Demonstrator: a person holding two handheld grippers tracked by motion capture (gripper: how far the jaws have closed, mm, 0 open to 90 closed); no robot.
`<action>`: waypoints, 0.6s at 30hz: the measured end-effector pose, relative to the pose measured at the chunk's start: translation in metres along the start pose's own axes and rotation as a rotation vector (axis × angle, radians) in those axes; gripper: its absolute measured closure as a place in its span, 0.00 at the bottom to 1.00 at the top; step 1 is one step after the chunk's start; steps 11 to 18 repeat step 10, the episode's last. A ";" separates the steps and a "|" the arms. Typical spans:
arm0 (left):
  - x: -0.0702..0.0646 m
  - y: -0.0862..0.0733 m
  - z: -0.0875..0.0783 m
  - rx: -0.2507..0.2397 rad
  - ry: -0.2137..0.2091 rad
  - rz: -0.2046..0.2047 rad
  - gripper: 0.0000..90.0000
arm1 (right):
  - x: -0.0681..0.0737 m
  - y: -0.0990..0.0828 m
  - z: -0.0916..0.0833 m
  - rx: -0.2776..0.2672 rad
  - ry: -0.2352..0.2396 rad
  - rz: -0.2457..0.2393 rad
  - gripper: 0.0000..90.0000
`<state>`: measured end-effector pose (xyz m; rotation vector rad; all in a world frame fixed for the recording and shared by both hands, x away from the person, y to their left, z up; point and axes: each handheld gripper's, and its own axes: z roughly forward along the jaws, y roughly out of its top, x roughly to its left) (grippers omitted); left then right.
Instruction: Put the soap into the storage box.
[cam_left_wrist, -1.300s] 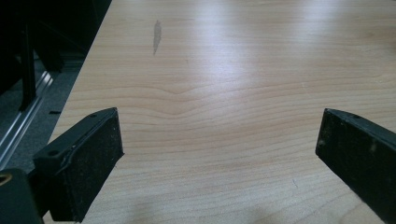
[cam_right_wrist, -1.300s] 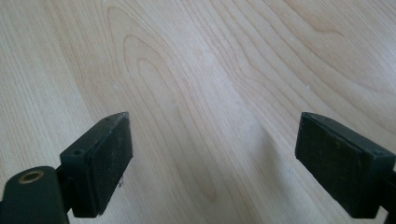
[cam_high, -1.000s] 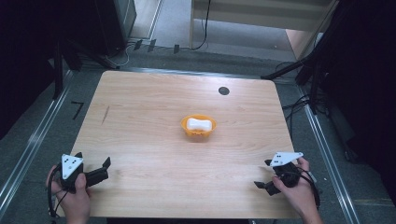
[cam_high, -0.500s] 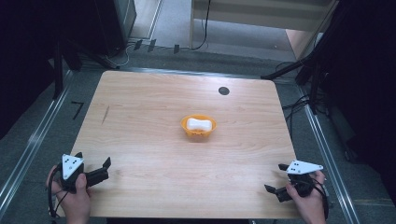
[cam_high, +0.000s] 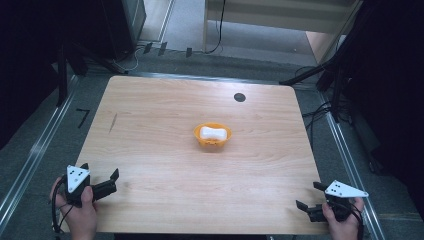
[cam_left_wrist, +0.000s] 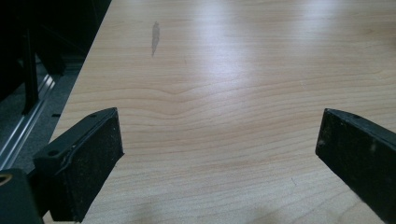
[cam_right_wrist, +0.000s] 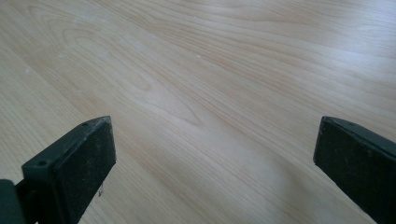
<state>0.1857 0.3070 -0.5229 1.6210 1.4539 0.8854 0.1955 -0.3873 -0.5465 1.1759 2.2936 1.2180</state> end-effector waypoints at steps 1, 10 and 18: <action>0.000 0.000 0.000 0.000 0.000 0.000 0.01 | -0.001 -0.002 -0.001 -0.003 0.001 0.008 0.00; 0.000 0.000 0.000 0.001 0.003 0.001 0.01 | -0.004 -0.007 -0.003 -0.039 -0.008 0.045 0.00; 0.000 0.000 0.000 0.001 0.003 0.001 0.01 | -0.004 -0.007 -0.003 -0.039 -0.008 0.045 0.00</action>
